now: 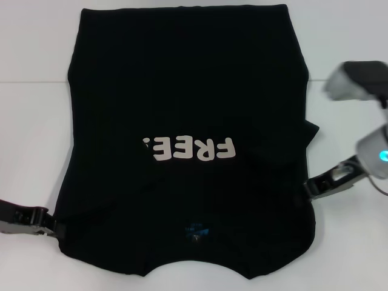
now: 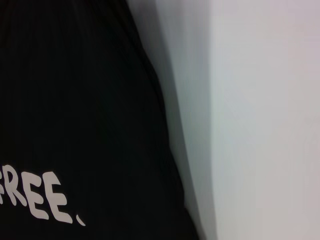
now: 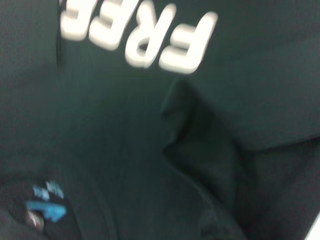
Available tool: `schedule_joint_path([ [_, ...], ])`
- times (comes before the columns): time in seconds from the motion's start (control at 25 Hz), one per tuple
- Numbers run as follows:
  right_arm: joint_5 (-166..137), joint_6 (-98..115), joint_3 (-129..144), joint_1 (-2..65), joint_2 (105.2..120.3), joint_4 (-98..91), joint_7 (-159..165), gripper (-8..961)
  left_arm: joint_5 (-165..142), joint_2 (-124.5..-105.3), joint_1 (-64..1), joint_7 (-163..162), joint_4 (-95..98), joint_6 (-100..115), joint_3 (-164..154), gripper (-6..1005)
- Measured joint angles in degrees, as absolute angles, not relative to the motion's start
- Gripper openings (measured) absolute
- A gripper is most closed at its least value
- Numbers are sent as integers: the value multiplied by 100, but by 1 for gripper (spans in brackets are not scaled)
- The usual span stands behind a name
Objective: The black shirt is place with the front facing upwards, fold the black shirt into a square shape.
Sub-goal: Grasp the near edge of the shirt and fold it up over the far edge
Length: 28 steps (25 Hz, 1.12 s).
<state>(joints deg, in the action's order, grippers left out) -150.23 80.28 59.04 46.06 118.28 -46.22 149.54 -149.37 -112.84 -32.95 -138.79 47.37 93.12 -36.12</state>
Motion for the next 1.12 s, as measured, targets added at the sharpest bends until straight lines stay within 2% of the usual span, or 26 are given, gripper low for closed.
schedule_joint_path([
  [0.4,-13913,8081,4177,3480,11727,-4571,14201,41,-14926,-11316,-3296,-13886,4728,9373,-3613,34],
  [0.68,-13449,8229,3332,3010,11588,-3994,13572,42,-14847,-11291,-3296,-13907,4692,9513,-3504,34],
  [1.12,-12935,8649,2557,2631,11756,-3675,11848,42,-14800,-11277,-3255,-13828,4493,9540,-3195,34],
])
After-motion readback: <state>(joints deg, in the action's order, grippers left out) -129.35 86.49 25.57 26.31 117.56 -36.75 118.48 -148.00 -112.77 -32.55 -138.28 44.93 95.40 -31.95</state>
